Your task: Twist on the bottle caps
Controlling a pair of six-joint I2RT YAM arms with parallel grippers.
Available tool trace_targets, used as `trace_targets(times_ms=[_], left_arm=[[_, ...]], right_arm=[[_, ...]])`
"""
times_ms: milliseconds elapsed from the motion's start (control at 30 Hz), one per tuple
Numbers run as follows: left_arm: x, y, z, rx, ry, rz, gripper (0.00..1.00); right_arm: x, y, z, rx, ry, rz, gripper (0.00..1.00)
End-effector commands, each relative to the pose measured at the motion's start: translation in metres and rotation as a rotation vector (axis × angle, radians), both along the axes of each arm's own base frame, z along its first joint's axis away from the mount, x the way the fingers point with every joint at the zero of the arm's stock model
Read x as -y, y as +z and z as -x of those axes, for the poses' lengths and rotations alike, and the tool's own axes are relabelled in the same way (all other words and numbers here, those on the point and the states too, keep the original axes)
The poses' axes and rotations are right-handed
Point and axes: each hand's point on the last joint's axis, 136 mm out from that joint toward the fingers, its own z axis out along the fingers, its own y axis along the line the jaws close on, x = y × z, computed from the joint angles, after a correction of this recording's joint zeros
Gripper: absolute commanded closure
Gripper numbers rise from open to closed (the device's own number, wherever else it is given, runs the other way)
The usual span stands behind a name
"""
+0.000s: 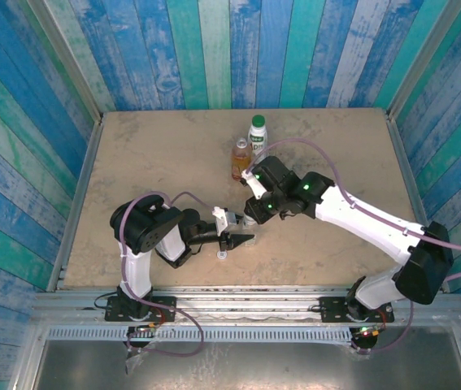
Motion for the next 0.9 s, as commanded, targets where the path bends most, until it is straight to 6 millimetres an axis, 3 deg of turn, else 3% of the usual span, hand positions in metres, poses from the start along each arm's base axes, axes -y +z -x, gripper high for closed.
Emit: trace_targets(times_ms=[0, 233, 500, 600, 667, 733, 867], left_arm=[[0.001, -0.007, 0.002, -0.051, -0.008, 0.005, 0.44], [0.0, -0.009, -0.007, -0.089, 0.041, 0.007, 0.48], [0.002, -0.013, -0.008, -0.099, 0.033, -0.011, 0.48], [0.003, -0.013, -0.006, -0.097, 0.02, -0.012, 0.48], [0.004, -0.013, -0.005, -0.094, 0.008, -0.012, 0.48], [0.004, -0.013, -0.004, -0.091, 0.0, -0.01, 0.48], [0.004, -0.014, -0.002, -0.092, -0.008, -0.016, 0.48]], right_arm=[[0.017, -0.025, 0.019, -0.141, -0.027, 0.022, 0.69], [0.013, -0.012, 0.033, -0.176, -0.018, -0.088, 0.76], [0.015, 0.004, 0.044, -0.157, -0.003, -0.172, 0.76], [0.023, 0.012, 0.038, -0.101, -0.025, -0.172, 0.71], [0.03, 0.015, 0.028, -0.063, -0.056, -0.166, 0.59], [0.032, 0.017, 0.019, -0.052, -0.076, -0.178, 0.53], [0.027, 0.02, 0.004, -0.058, -0.072, -0.204, 0.51]])
